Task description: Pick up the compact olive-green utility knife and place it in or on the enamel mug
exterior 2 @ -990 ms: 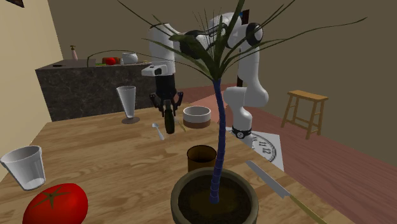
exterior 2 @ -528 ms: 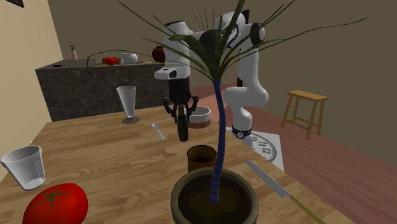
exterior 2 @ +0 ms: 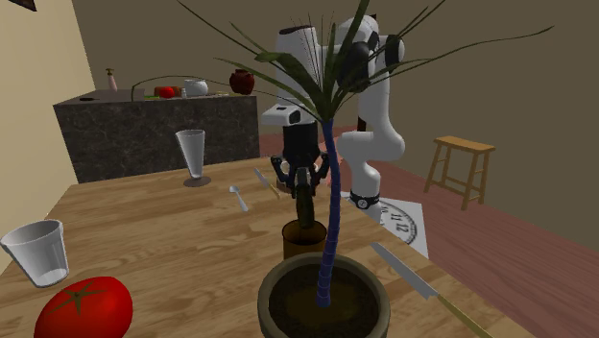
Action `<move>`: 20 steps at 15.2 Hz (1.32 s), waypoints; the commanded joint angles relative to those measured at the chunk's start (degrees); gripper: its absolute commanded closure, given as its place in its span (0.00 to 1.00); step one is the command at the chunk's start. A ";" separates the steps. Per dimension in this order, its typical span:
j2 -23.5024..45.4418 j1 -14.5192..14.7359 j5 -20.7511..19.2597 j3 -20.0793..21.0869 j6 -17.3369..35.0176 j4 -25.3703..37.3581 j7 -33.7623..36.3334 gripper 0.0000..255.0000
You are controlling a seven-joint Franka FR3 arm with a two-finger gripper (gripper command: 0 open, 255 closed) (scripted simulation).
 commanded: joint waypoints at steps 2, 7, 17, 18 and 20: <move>0.63 0.51 0.36 0.60 1.49 -0.88 1.01 1.00; 1.50 0.48 0.65 0.37 5.34 -3.91 0.61 1.00; 3.34 0.48 1.35 -0.01 10.91 -7.77 -0.19 1.00; 3.34 0.48 1.35 -0.01 10.91 -7.77 -0.19 1.00; 3.34 0.48 1.35 -0.01 10.91 -7.77 -0.19 1.00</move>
